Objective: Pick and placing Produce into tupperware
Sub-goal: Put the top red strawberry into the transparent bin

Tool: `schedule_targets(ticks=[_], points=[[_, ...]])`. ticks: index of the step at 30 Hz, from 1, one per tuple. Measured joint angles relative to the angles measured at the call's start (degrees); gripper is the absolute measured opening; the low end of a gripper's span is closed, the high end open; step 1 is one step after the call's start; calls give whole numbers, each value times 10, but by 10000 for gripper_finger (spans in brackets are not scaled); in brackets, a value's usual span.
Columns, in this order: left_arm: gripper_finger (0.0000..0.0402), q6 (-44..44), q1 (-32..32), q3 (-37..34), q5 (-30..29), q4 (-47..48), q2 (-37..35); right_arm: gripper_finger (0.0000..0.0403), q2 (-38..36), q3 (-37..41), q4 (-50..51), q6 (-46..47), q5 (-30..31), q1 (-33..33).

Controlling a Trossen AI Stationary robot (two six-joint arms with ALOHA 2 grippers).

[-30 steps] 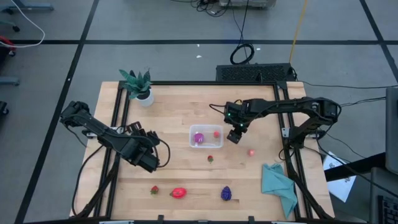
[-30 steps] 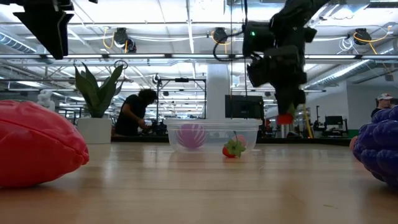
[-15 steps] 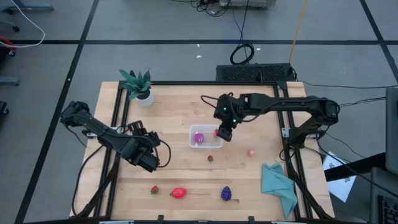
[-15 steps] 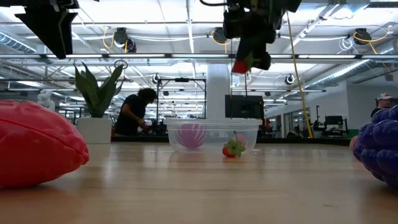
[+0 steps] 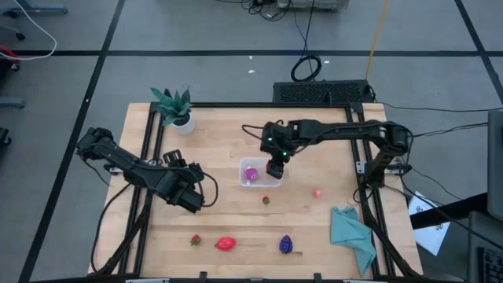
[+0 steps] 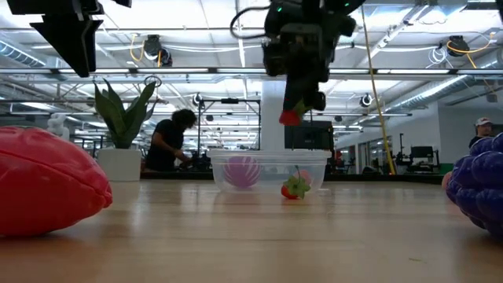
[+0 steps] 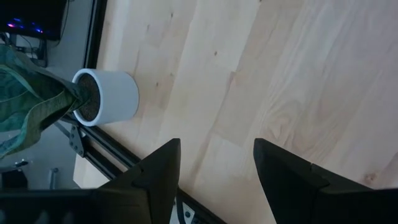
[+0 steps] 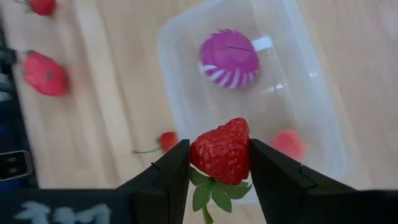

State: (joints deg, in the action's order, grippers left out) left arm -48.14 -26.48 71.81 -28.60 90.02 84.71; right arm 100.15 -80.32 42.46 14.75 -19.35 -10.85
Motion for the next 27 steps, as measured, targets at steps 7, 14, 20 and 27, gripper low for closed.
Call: schedule_targets(ticks=[7,14,20,27], points=[[209,0,6,0,0,0,0,144,82,-53,39,-47,13,-4],[209,0,6,0,0,0,0,144,107,-54,43,-64,13,-4],[209,0,6,0,-4,0,0,144,107,-53,39,-64,13,-3],[209,0,6,0,-4,0,0,144,107,-40,18,-56,13,-3]])
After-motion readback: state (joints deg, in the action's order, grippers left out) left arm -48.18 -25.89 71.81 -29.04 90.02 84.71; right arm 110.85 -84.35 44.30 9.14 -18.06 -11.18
